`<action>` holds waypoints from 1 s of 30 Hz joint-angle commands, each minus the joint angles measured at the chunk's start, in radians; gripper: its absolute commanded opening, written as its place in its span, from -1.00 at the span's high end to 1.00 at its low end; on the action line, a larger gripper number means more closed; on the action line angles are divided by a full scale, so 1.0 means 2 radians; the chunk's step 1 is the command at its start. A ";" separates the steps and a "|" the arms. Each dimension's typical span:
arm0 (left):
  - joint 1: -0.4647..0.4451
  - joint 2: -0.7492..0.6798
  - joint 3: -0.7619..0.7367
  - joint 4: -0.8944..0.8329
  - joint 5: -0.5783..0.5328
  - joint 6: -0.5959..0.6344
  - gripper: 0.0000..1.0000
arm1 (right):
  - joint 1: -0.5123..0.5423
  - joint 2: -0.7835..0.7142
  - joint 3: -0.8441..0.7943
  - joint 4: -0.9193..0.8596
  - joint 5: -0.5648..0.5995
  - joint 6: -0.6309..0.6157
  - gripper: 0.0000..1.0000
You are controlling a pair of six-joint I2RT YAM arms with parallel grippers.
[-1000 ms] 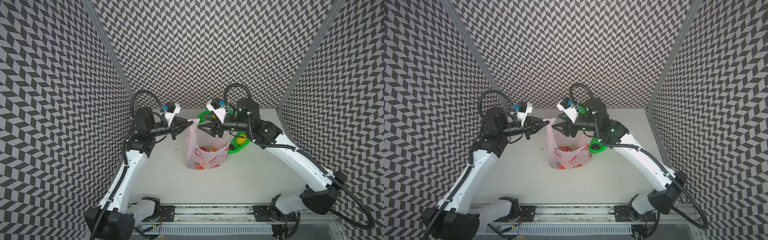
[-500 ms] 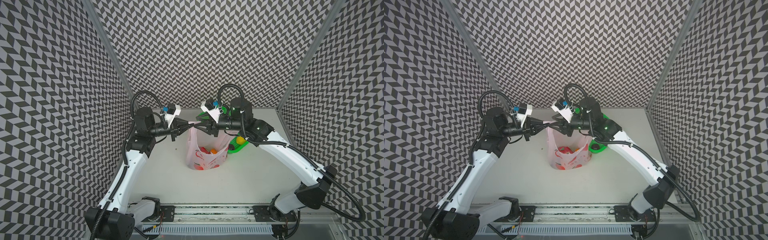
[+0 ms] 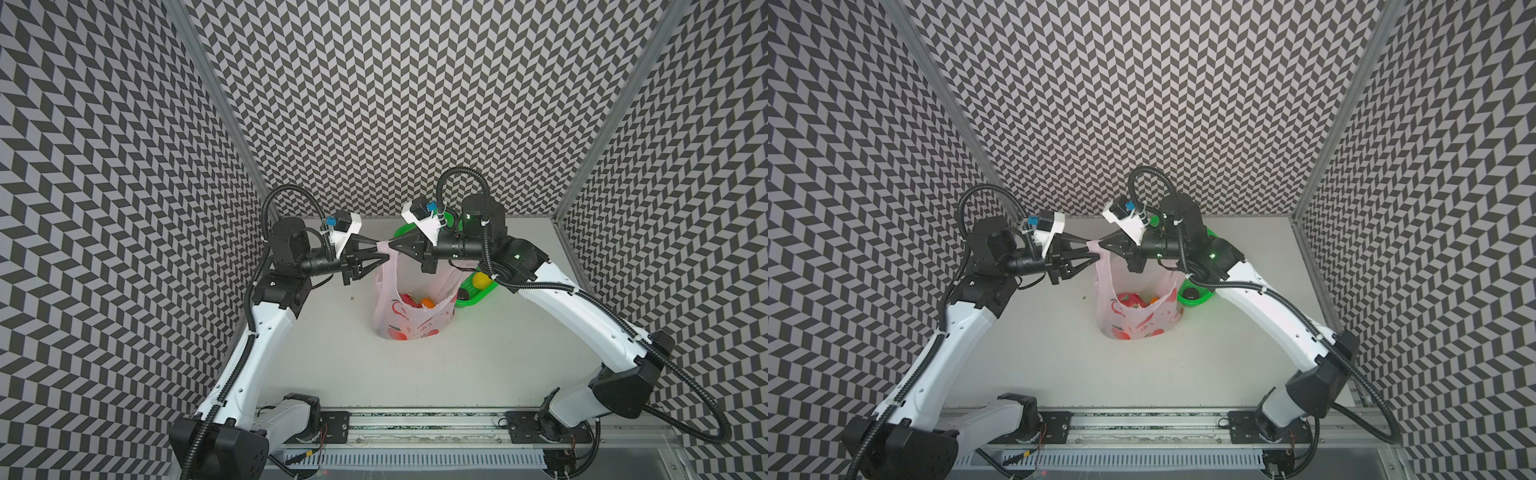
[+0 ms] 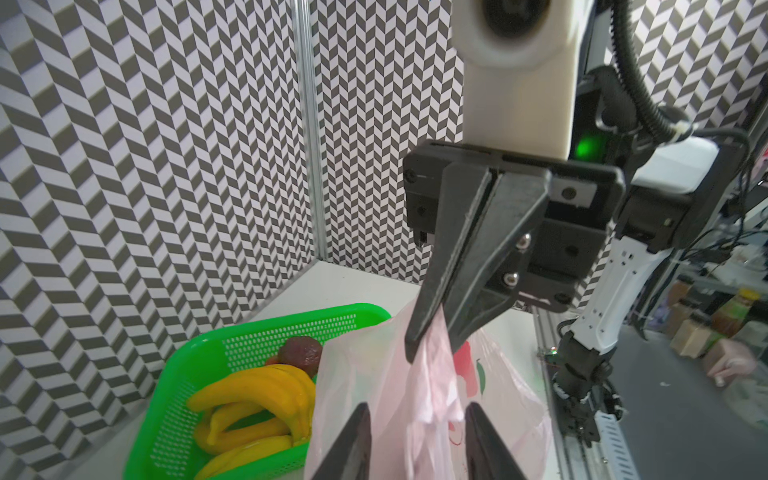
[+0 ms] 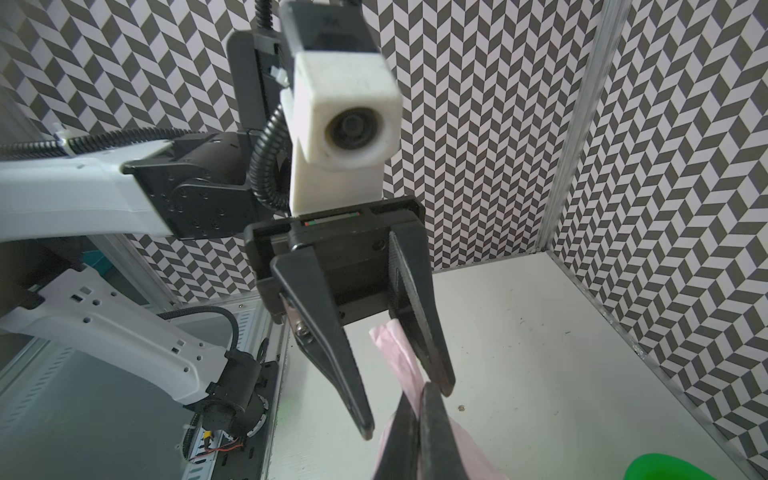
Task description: Place the fake fruits into the plastic bag and tie a complex knot
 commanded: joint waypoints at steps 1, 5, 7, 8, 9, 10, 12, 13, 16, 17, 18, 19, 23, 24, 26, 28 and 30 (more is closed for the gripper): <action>0.004 -0.017 -0.021 0.048 -0.010 -0.023 0.07 | 0.002 -0.002 0.015 0.023 -0.003 0.001 1.00; 0.003 -0.012 -0.035 0.092 -0.010 -0.058 0.03 | 0.002 -0.004 0.010 0.027 -0.003 0.003 1.00; 0.003 -0.008 -0.040 0.116 -0.010 -0.073 -0.03 | 0.002 -0.004 0.007 0.029 -0.005 0.004 1.00; 0.002 -0.005 -0.042 0.126 -0.010 -0.079 -0.04 | 0.002 -0.005 0.005 0.030 -0.006 0.006 1.00; 0.002 -0.003 -0.045 0.141 -0.010 -0.090 -0.05 | 0.002 -0.005 0.004 0.032 -0.008 0.006 1.00; -0.001 -0.001 -0.049 0.159 -0.009 -0.100 -0.05 | 0.002 -0.005 0.003 0.032 -0.010 0.006 1.00; -0.006 0.004 -0.053 0.181 -0.010 -0.114 -0.05 | 0.003 -0.005 0.001 0.035 -0.010 0.008 1.00; -0.011 0.007 -0.054 0.188 -0.010 -0.118 -0.04 | 0.003 -0.005 0.000 0.035 -0.010 0.008 1.00; -0.031 0.014 -0.055 0.194 -0.014 -0.116 0.01 | 0.003 -0.007 -0.001 0.039 -0.009 0.012 1.00; -0.038 0.016 -0.055 0.192 -0.014 -0.112 0.03 | 0.003 -0.007 -0.001 0.041 -0.009 0.013 1.00; -0.043 0.017 -0.057 0.192 -0.014 -0.108 0.07 | 0.003 -0.006 -0.001 0.042 -0.008 0.015 1.00; -0.046 0.015 -0.061 0.195 -0.035 -0.108 0.12 | 0.003 -0.007 -0.001 0.042 -0.008 0.015 1.00; -0.056 0.005 -0.094 0.228 -0.068 -0.119 0.51 | 0.003 -0.009 0.000 0.045 0.001 0.022 1.00; -0.057 0.001 -0.102 0.232 -0.074 -0.118 0.61 | 0.003 -0.010 0.000 0.046 0.004 0.024 1.00; -0.058 -0.006 -0.115 0.238 -0.083 -0.117 0.78 | 0.003 -0.012 0.003 0.046 0.007 0.027 1.00; -0.058 -0.010 -0.124 0.237 -0.085 -0.115 0.91 | 0.003 -0.013 0.004 0.046 0.009 0.030 1.00; -0.060 -0.011 -0.131 0.234 -0.086 -0.114 1.00 | 0.002 -0.014 0.007 0.047 0.014 0.032 1.00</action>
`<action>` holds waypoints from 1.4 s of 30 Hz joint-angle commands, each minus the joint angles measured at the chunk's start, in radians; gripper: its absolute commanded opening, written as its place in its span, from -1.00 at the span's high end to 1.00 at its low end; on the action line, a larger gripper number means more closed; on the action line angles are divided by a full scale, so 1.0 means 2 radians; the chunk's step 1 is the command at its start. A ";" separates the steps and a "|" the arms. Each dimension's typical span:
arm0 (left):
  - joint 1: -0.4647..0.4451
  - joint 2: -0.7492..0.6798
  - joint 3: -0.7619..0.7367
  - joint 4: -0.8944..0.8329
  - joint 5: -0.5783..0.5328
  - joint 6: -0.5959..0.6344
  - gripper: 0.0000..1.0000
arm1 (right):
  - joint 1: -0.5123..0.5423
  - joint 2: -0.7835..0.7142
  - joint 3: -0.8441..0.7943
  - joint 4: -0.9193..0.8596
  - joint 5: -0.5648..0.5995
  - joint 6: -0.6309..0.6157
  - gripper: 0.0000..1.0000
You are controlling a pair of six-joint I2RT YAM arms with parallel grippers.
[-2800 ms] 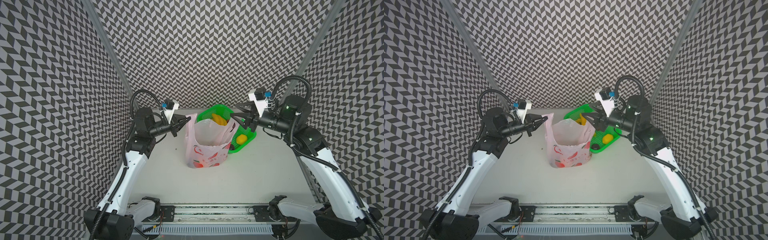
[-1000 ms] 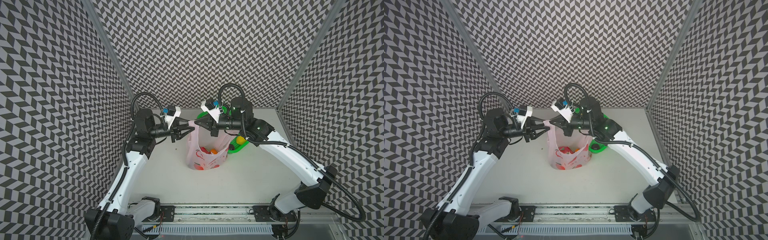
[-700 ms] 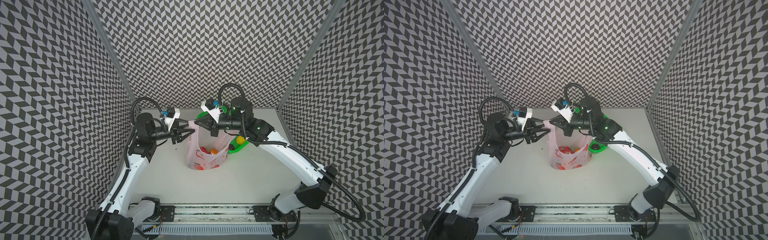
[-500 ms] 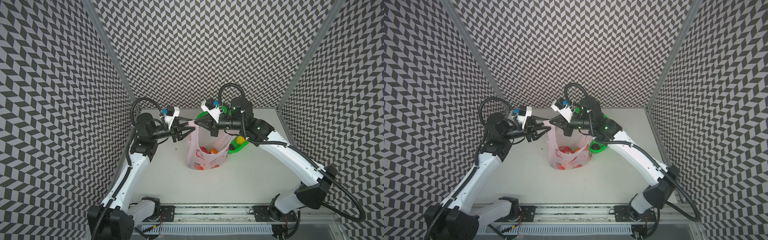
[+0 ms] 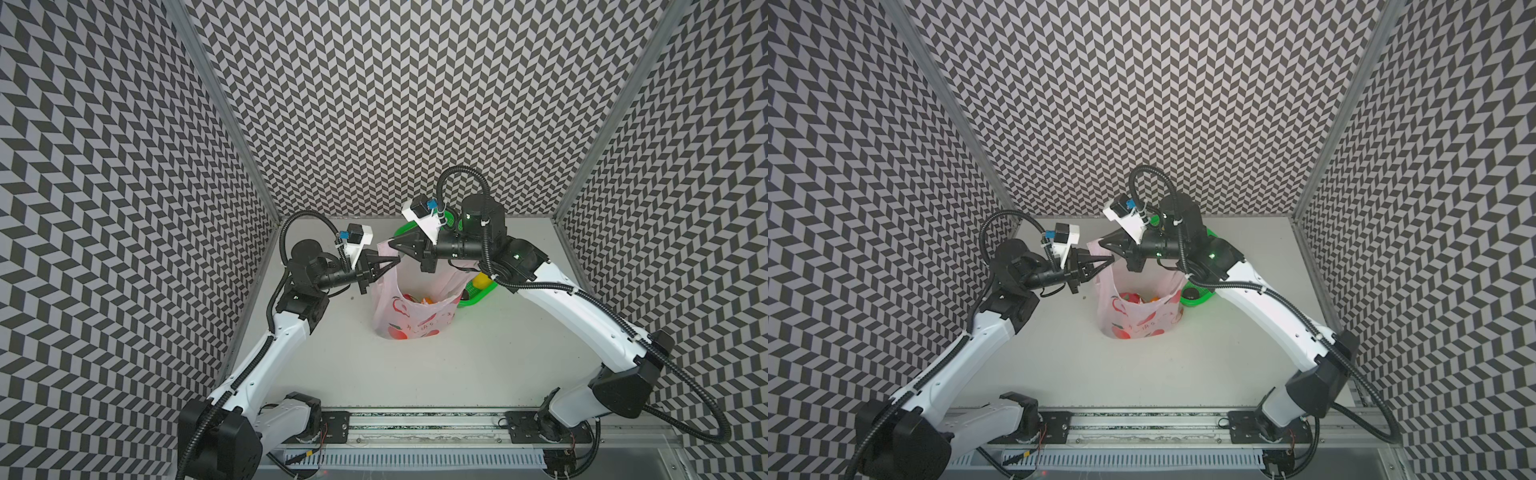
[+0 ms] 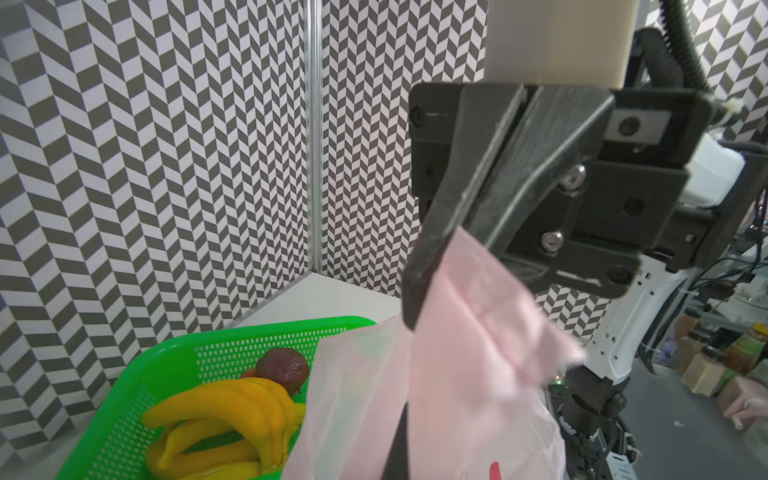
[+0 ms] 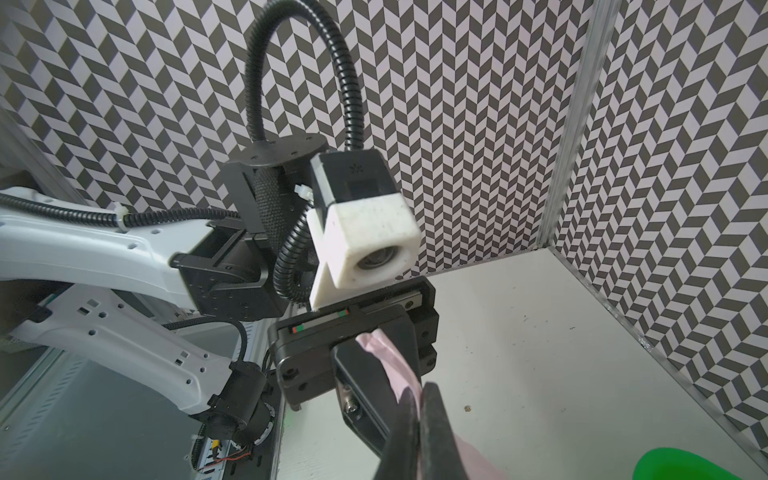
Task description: Place the fake fruits into the plastic bag and tie a complex knot
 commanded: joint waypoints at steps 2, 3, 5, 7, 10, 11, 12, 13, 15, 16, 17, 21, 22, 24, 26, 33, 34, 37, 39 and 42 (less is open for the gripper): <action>-0.004 -0.012 -0.017 0.008 -0.016 0.003 1.00 | 0.003 -0.014 0.011 0.041 0.013 0.008 1.00; -0.006 -0.014 -0.023 0.007 -0.019 0.004 1.00 | 0.002 -0.013 0.013 0.041 0.017 0.009 1.00; -0.012 -0.016 -0.038 0.010 -0.033 0.003 1.00 | 0.002 -0.012 0.019 0.039 0.021 0.010 1.00; -0.019 -0.016 -0.055 0.020 -0.041 -0.001 0.92 | 0.002 -0.010 0.024 0.039 0.025 0.011 1.00; -0.025 -0.017 -0.086 0.046 -0.048 -0.015 0.89 | 0.001 -0.006 0.035 0.037 0.030 0.013 1.00; -0.026 -0.018 -0.095 0.051 -0.051 -0.018 0.89 | 0.001 -0.004 0.039 0.034 0.031 0.013 1.00; -0.027 -0.018 -0.102 0.053 -0.054 -0.020 0.89 | 0.001 -0.002 0.043 0.031 0.033 0.014 1.00; -0.029 -0.018 -0.108 0.056 -0.057 -0.022 0.88 | 0.001 -0.001 0.046 0.031 0.035 0.015 1.00; -0.032 -0.019 -0.125 0.067 -0.061 -0.029 0.80 | 0.000 0.002 0.051 0.030 0.037 0.018 1.00; -0.033 -0.020 -0.131 0.071 -0.063 -0.031 0.78 | 0.000 0.002 0.052 0.030 0.037 0.019 1.00; -0.035 -0.021 -0.138 0.074 -0.066 -0.033 0.77 | 0.000 0.003 0.054 0.032 0.037 0.020 1.00; -0.041 -0.026 -0.153 0.077 -0.079 -0.035 0.76 | -0.001 0.004 0.055 0.031 0.037 0.022 1.00; -0.042 -0.027 -0.157 0.079 -0.082 -0.036 0.77 | -0.001 0.004 0.055 0.031 0.037 0.022 1.00; -0.045 -0.029 -0.165 0.086 -0.086 -0.039 0.82 | -0.002 0.004 0.055 0.030 0.038 0.022 1.00; -0.047 -0.029 -0.170 0.093 -0.086 -0.044 0.83 | -0.003 0.004 0.055 0.030 0.039 0.024 1.00; -0.049 -0.025 -0.174 0.102 -0.110 -0.066 1.00 | -0.009 0.016 0.078 0.009 0.028 0.028 0.81; -0.047 -0.023 -0.172 0.100 -0.111 -0.068 1.00 | -0.011 0.018 0.089 0.001 0.028 0.027 0.66; -0.040 -0.017 -0.166 0.095 -0.119 -0.080 1.00 | -0.020 0.018 0.120 -0.021 0.027 0.023 0.30; -0.032 -0.012 -0.163 0.093 -0.118 -0.086 1.00 | -0.029 0.010 0.134 -0.027 0.026 0.022 0.07; -0.022 -0.006 -0.162 0.093 -0.114 -0.094 1.00 | -0.048 -0.018 0.133 -0.026 0.015 0.021 -0.19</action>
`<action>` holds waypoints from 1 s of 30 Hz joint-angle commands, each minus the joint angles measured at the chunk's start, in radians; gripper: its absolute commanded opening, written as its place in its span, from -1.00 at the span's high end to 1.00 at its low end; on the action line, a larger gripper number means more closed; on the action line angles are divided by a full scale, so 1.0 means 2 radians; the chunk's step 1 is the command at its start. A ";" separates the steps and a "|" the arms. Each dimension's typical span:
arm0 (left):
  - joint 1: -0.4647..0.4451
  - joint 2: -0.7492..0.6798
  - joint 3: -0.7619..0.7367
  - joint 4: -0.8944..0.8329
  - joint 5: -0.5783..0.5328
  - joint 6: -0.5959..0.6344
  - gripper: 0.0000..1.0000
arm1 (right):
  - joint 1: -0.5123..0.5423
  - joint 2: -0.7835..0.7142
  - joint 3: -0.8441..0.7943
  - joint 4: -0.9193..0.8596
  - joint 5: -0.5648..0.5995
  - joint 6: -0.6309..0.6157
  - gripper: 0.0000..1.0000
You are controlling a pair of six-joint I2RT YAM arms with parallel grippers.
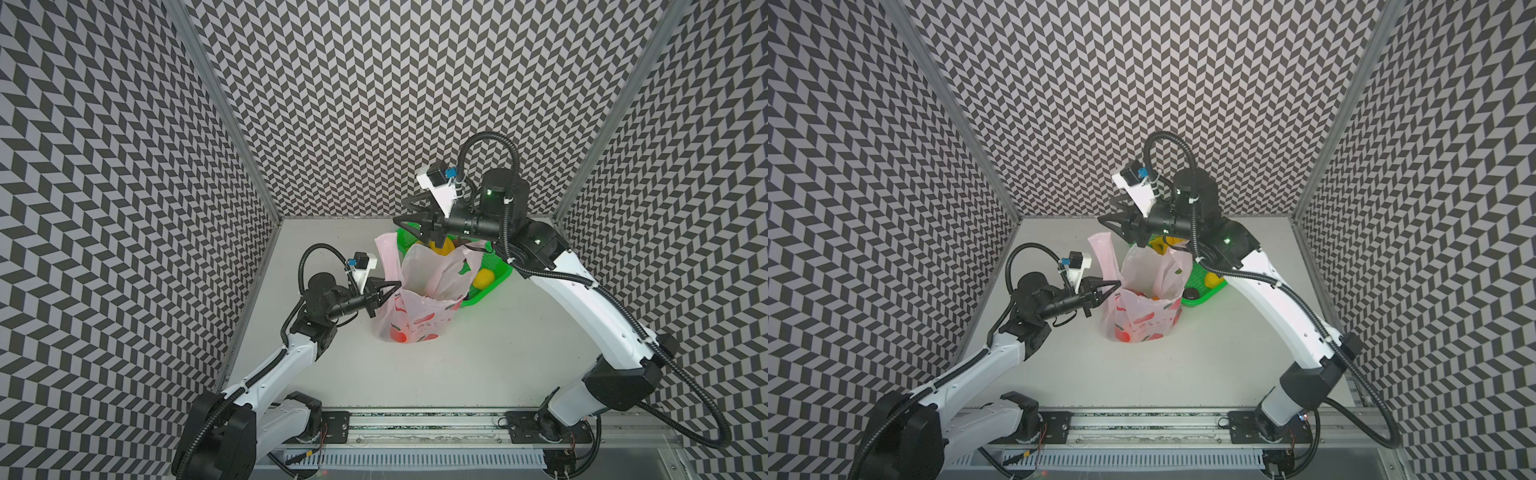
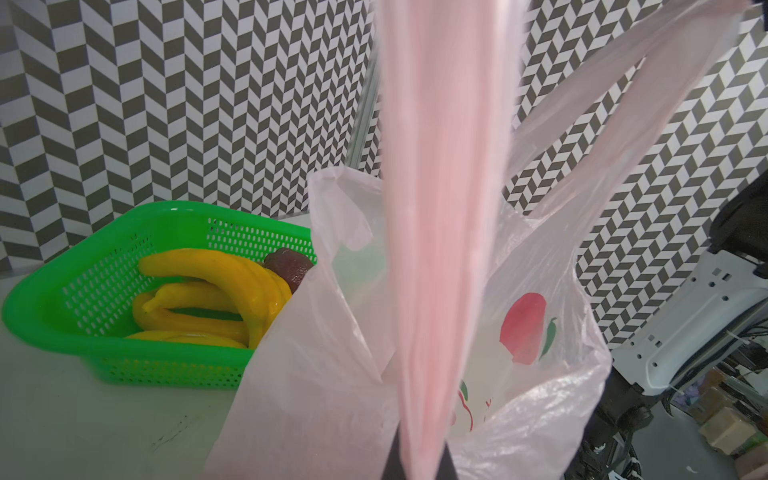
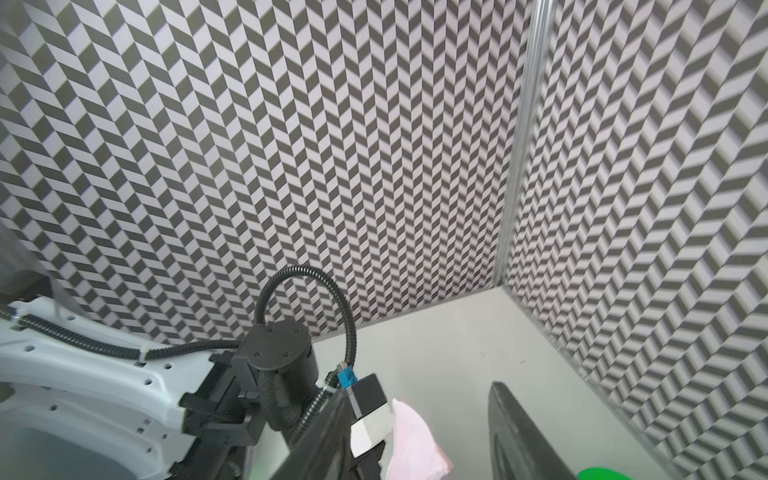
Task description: Place the fake fruits into the plastic bag and tie a complex knot
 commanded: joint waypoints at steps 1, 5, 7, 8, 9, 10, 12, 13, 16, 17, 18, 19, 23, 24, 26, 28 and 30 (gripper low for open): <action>0.011 0.003 0.006 0.000 -0.004 -0.017 1.00 | -0.020 -0.044 0.002 0.015 -0.011 0.000 -0.25; 0.014 0.000 0.004 0.001 -0.006 -0.021 1.00 | -0.068 -0.123 -0.092 0.047 -0.005 0.004 -0.43; 0.016 -0.002 0.005 0.000 -0.006 -0.021 1.00 | -0.095 -0.171 -0.159 0.076 -0.008 0.012 -0.51; 0.016 -0.002 0.005 0.000 -0.004 -0.022 1.00 | -0.111 -0.196 -0.194 0.092 -0.012 0.020 -0.55; 0.016 -0.002 0.005 0.000 -0.004 -0.022 1.00 | -0.122 -0.216 -0.223 0.104 -0.017 0.026 -0.57; 0.017 -0.002 0.006 -0.001 -0.004 -0.022 1.00 | -0.134 -0.238 -0.254 0.117 -0.023 0.033 -0.59; 0.018 -0.002 0.006 -0.001 -0.004 -0.022 1.00 | -0.145 -0.272 -0.303 0.135 -0.031 0.048 -0.64; 0.019 -0.002 0.006 -0.004 -0.005 -0.022 1.00 | -0.148 -0.287 -0.324 0.139 -0.038 0.053 -0.66; 0.020 0.000 0.007 -0.005 -0.007 -0.022 1.00 | -0.149 -0.322 -0.374 0.146 -0.062 0.067 -0.66; 0.021 0.000 0.008 -0.006 -0.006 -0.022 1.00 | -0.149 -0.332 -0.390 0.148 -0.065 0.068 -0.66; 0.021 0.000 0.008 -0.005 -0.004 -0.022 1.00 | -0.149 -0.344 -0.410 0.150 -0.068 0.065 -0.66; 0.021 0.000 0.009 -0.006 -0.003 -0.022 1.00 | -0.149 -0.355 -0.429 0.150 -0.069 0.058 -0.67; 0.022 -0.001 0.010 -0.008 0.000 -0.021 1.00 | -0.150 -0.373 -0.479 0.154 -0.070 0.043 -0.67; 0.022 -0.001 0.011 -0.008 0.000 -0.020 1.00 | -0.150 -0.372 -0.484 0.157 -0.071 0.039 -0.67; 0.022 -0.002 0.011 -0.010 0.000 -0.019 1.00 | -0.151 -0.369 -0.489 0.165 -0.068 0.032 -0.68; 0.022 -0.002 0.011 -0.010 0.001 -0.019 1.00 | -0.154 -0.360 -0.487 0.170 -0.071 0.022 -0.68; 0.022 -0.002 0.012 -0.010 0.003 -0.019 1.00 | -0.159 -0.351 -0.484 0.175 -0.075 0.014 -0.68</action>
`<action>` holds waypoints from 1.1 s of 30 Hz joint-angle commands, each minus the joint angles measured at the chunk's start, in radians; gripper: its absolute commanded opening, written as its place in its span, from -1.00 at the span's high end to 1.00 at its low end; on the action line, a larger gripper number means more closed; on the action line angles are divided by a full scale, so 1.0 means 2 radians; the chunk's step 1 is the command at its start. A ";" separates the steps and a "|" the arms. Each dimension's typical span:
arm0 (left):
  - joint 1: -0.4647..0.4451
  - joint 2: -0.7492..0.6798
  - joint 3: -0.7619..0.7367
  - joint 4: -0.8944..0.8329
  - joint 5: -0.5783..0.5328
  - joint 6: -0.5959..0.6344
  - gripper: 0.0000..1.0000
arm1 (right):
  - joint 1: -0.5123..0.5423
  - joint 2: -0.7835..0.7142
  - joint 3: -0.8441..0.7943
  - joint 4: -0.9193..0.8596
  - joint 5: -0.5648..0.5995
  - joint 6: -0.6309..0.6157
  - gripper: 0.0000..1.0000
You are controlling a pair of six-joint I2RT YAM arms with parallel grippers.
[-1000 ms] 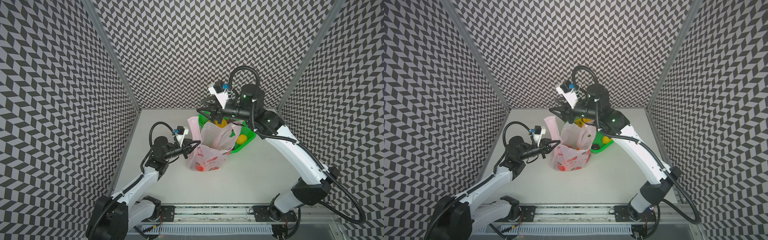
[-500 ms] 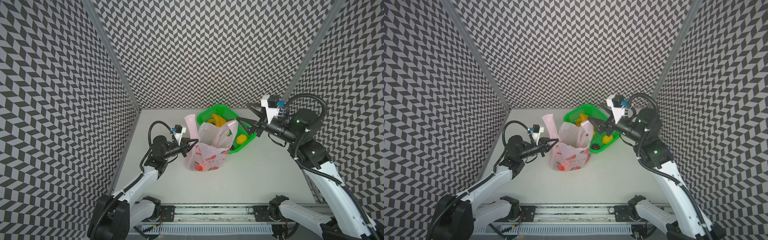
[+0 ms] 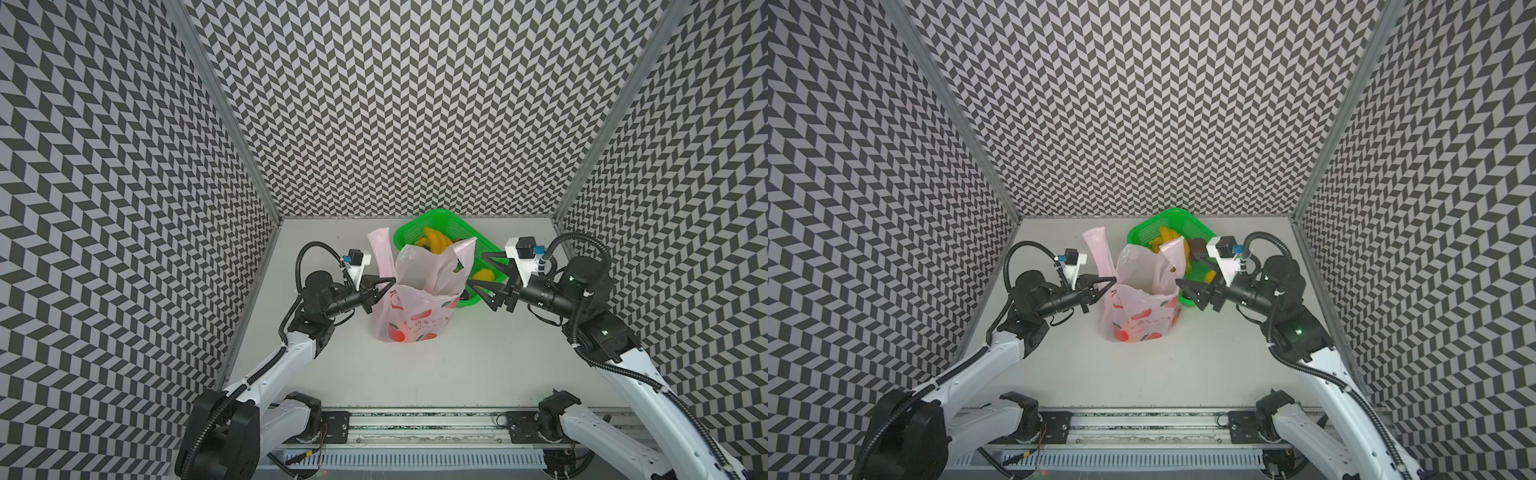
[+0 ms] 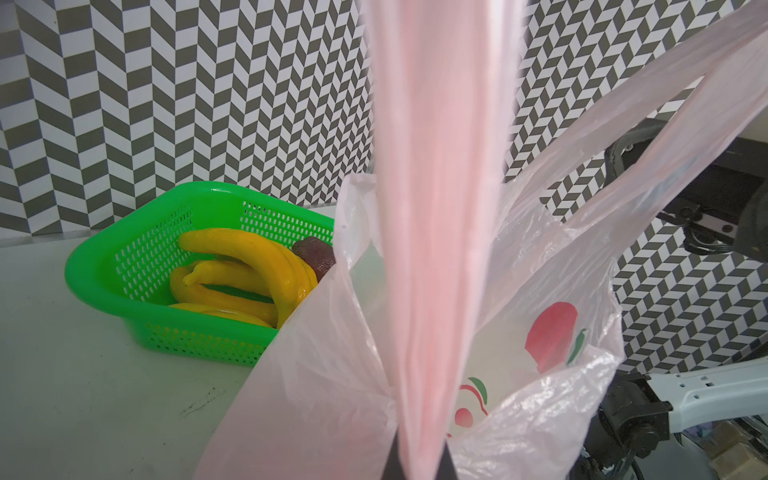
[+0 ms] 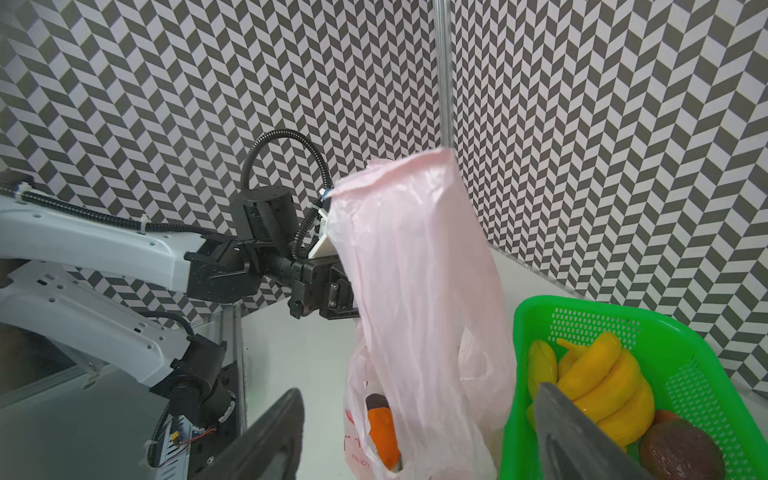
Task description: Place the fake fruits into the plastic bag and tie a complex knot
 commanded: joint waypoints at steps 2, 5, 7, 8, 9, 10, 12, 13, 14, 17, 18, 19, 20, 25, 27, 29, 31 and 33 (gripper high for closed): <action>0.003 -0.005 0.012 -0.005 0.006 -0.001 1.00 | -0.015 0.019 0.011 0.053 -0.034 -0.027 -0.68; 0.003 -0.003 0.013 -0.006 0.010 0.003 1.00 | -0.025 0.044 0.024 0.066 -0.071 -0.032 -0.66; 0.003 -0.001 0.014 -0.006 0.012 0.003 1.00 | -0.031 0.061 0.030 0.083 -0.099 -0.029 -0.64; 0.003 0.000 0.014 -0.005 0.014 0.003 1.00 | -0.032 0.067 0.031 0.093 -0.114 -0.026 -0.63; 0.003 0.002 0.014 -0.004 0.016 0.003 1.00 | -0.033 0.074 0.031 0.105 -0.129 -0.022 -0.62; 0.003 0.004 0.015 -0.004 0.019 0.003 1.00 | -0.033 0.080 0.033 0.115 -0.144 -0.018 -0.61; 0.003 0.006 0.016 -0.004 0.023 0.003 1.00 | -0.033 0.092 0.037 0.127 -0.164 -0.010 -0.46; 0.003 0.007 0.016 -0.003 0.023 0.003 1.00 | -0.033 0.099 0.040 0.130 -0.171 -0.008 -0.30; 0.003 0.007 0.016 -0.003 0.023 0.003 1.00 | -0.033 0.104 0.043 0.132 -0.176 -0.005 -0.20; 0.003 0.010 0.019 -0.002 0.025 0.003 1.00 | -0.032 0.121 0.048 0.143 -0.195 0.006 0.07; 0.003 0.011 0.019 -0.003 0.027 0.003 1.00 | -0.032 0.125 0.050 0.146 -0.205 0.010 0.16; 0.003 0.012 0.020 -0.002 0.027 0.004 1.00 | -0.032 0.128 0.051 0.148 -0.213 0.012 0.23; 0.003 0.012 0.019 -0.003 0.028 0.003 1.00 | -0.032 0.130 0.052 0.150 -0.220 0.014 0.30; 0.006 0.007 0.023 -0.006 0.028 0.001 0.89 | -0.030 0.128 0.045 0.158 -0.229 0.019 0.84; 0.008 0.004 0.026 -0.010 0.025 0.001 0.84 | -0.028 0.128 0.042 0.165 -0.229 0.025 1.00; 0.011 -0.001 0.031 -0.017 0.023 0.002 0.74 | -0.025 0.129 0.040 0.172 -0.229 0.034 1.00; 0.017 -0.009 0.037 -0.030 0.021 0.004 0.61 | -0.023 0.132 0.043 0.169 -0.225 0.035 1.00; 0.025 -0.022 0.043 -0.048 0.017 0.009 0.50 | -0.022 0.133 0.044 0.168 -0.222 0.035 1.00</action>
